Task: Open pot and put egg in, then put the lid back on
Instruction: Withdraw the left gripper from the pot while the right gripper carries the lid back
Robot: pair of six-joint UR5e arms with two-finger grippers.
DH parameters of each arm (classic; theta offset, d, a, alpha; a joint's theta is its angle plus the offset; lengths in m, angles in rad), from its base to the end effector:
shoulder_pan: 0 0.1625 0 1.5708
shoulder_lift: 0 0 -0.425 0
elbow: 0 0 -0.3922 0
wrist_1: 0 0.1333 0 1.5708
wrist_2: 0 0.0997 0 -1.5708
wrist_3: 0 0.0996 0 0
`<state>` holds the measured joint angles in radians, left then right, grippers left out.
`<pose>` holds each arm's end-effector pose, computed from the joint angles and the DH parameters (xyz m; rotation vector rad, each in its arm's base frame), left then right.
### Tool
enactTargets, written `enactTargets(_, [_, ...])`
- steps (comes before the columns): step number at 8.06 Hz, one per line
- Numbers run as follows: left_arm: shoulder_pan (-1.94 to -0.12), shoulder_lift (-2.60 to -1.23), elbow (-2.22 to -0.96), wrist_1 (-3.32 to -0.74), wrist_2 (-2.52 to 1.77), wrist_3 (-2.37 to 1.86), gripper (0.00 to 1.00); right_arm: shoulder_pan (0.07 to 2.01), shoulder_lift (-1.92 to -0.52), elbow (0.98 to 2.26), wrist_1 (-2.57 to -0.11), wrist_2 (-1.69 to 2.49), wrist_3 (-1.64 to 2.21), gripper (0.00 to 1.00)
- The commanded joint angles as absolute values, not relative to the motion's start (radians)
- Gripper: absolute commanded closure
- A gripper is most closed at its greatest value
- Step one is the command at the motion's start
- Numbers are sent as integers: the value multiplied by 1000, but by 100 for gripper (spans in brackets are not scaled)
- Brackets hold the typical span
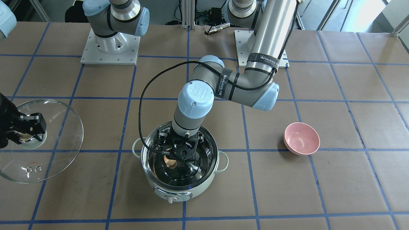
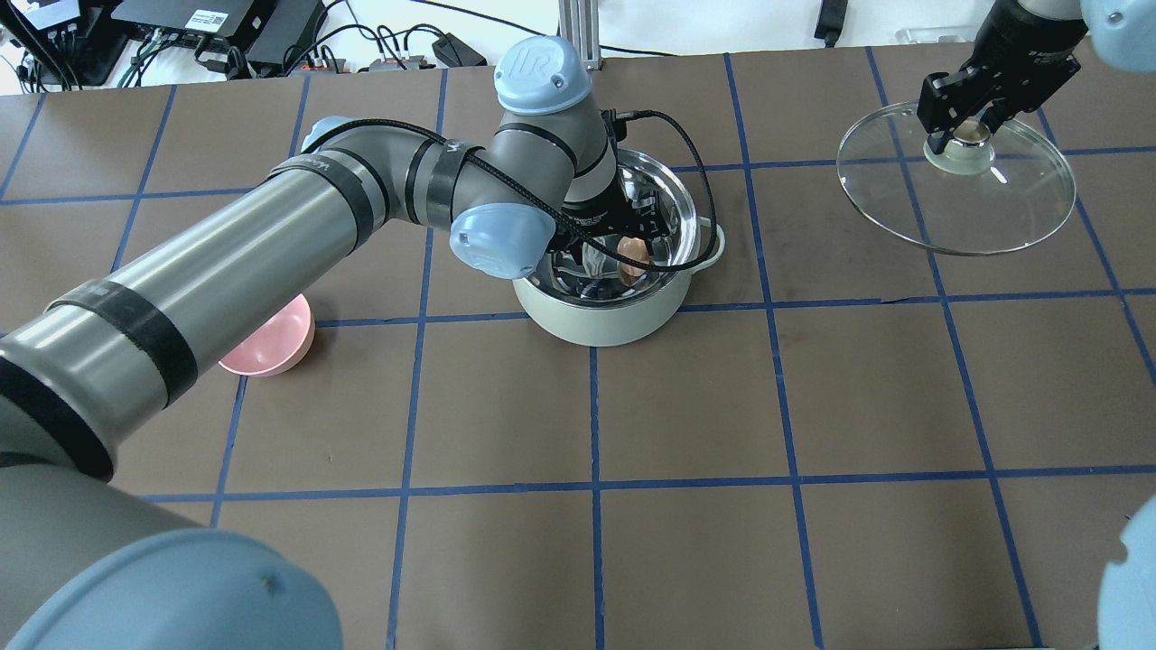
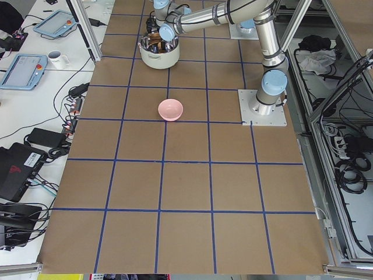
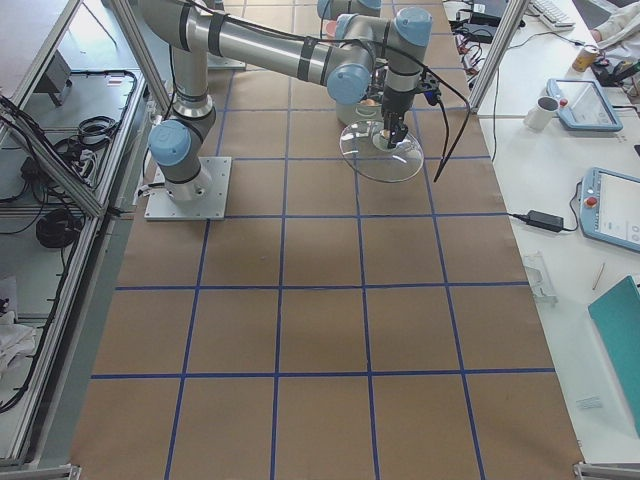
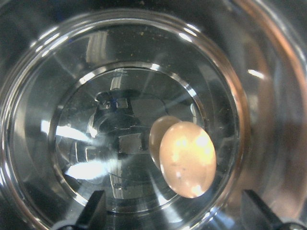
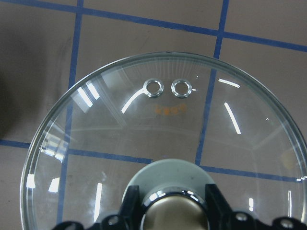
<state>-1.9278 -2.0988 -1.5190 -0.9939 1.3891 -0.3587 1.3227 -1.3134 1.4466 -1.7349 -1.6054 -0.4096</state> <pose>-0.3765 -0.5765 0.2624 -0.0110 -2.9360 0.0449 -0.0214 -0.6132 0.4250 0.2491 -3.0887 0.0280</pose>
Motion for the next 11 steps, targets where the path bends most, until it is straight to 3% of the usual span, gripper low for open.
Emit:
enactTargets(1, [-1931,-1961,-1516,-1167,1391,-361,0,1362,-1344,1434,-1730,-1608,-312,100])
enactTargets(4, [-1861,-1798,-1505,-1394,1443,-351,0,1514,-1348,1413,-1736,-1609,-59,100])
enactTargets(7, [-1657,-1678,-1503,-1605,1517,-214,0,1662,-1326,1408,-1796,-1609,170,100])
enactTargets(11, [-1629,-1571,-1518,-1742,1604,-192,0,1836,-1231,1404,-1963,-1612,429,100])
